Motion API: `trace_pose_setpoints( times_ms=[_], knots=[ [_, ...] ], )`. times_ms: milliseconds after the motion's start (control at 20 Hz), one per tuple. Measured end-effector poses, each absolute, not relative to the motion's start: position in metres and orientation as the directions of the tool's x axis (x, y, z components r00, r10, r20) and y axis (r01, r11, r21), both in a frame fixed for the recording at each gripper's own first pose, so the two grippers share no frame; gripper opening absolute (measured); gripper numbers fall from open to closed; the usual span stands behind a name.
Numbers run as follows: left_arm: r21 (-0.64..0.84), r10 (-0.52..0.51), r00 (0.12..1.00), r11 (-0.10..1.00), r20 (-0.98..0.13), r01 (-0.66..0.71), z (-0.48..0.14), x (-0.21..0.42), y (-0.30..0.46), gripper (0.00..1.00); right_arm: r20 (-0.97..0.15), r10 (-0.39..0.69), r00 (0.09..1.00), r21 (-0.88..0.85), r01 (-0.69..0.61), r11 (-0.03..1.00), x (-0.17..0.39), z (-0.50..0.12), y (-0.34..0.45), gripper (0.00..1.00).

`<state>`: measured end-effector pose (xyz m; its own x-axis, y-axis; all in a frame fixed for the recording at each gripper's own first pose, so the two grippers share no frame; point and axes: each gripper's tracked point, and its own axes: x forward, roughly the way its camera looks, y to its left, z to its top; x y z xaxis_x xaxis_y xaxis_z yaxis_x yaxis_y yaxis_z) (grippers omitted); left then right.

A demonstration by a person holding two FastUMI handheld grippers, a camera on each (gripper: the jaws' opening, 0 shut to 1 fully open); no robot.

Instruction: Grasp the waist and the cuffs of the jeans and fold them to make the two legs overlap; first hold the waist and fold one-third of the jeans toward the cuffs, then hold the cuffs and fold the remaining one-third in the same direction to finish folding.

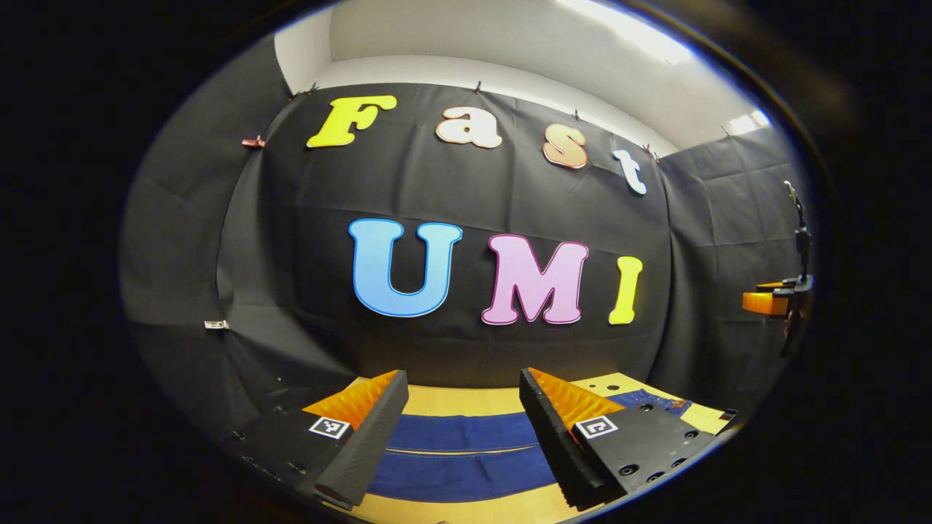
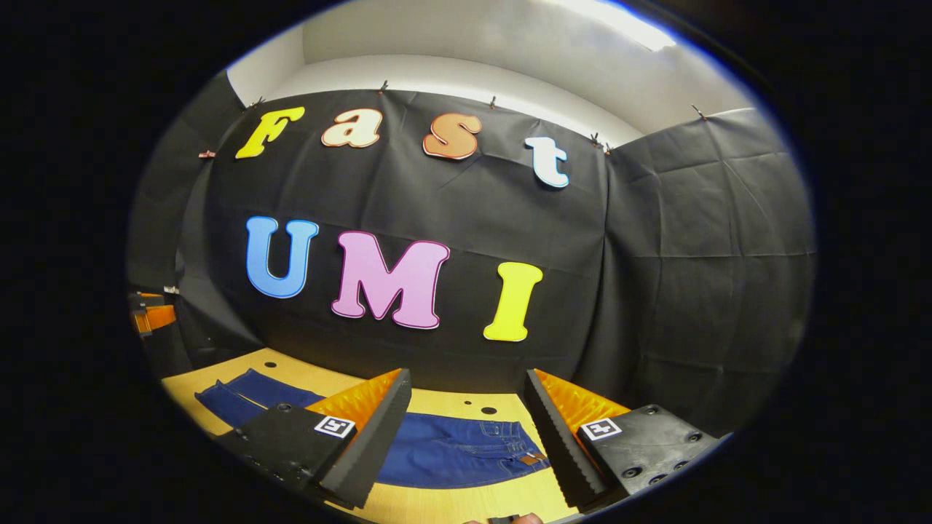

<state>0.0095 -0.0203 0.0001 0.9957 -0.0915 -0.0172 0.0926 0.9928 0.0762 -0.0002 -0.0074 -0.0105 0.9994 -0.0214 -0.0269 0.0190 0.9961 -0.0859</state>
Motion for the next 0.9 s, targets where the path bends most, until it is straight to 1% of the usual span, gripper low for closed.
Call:
trace_pose_setpoints(
  times_ms=[50,150,250,300,400,550,650,700,800,900],
  knots=[
    [0.086,-0.115,0.993,0.989,-0.030,0.117,-0.009,0.010,-0.017,0.96,-0.038,-0.026,0.999,-0.112,0.021,0.993,0.008,-0.015,-0.012,0.96],
    [0.077,-0.105,0.989,0.991,-0.107,0.113,-0.036,0.013,0.008,0.95,-0.091,-0.013,0.996,-0.140,0.000,0.990,0.025,-0.031,-0.015,0.96],
    [0.057,-0.112,0.977,0.991,-0.182,0.124,-0.062,0.017,0.029,0.96,-0.128,0.035,0.991,-0.186,-0.059,0.981,0.042,-0.051,-0.015,0.96],
    [0.063,-0.119,0.970,0.989,-0.214,0.135,-0.073,0.021,0.040,0.96,-0.154,0.039,0.987,-0.232,-0.075,0.970,0.052,-0.063,-0.021,0.96],
    [0.111,-0.132,0.954,0.980,-0.269,0.167,-0.091,0.032,0.060,0.96,-0.225,0.075,0.972,-0.288,-0.140,0.947,0.068,-0.094,-0.028,0.96],
    [0.195,-0.169,0.913,0.947,-0.370,0.255,-0.121,0.057,0.072,0.98,-0.352,0.132,0.927,-0.253,-0.230,0.940,0.095,-0.144,-0.028,0.96],
    [0.237,-0.234,0.854,0.896,-0.465,0.375,-0.150,0.071,0.066,0.98,-0.440,0.170,0.882,-0.214,-0.287,0.934,0.114,-0.184,-0.027,0.96],
    [0.249,-0.262,0.802,0.859,-0.537,0.447,-0.170,0.075,0.062,0.98,-0.483,0.194,0.854,-0.200,-0.324,0.925,0.122,-0.204,-0.025,0.96],
    [0.286,-0.267,0.699,0.773,-0.664,0.567,-0.208,0.080,0.065,0.98,-0.588,0.240,0.772,-0.177,-0.412,0.894,0.133,-0.250,-0.026,0.96],
    [0.299,-0.252,0.605,0.690,-0.755,0.659,-0.246,0.081,0.075,0.98,-0.693,0.305,0.653,-0.145,-0.541,0.828,0.133,-0.299,-0.022,0.97]
  ],
)
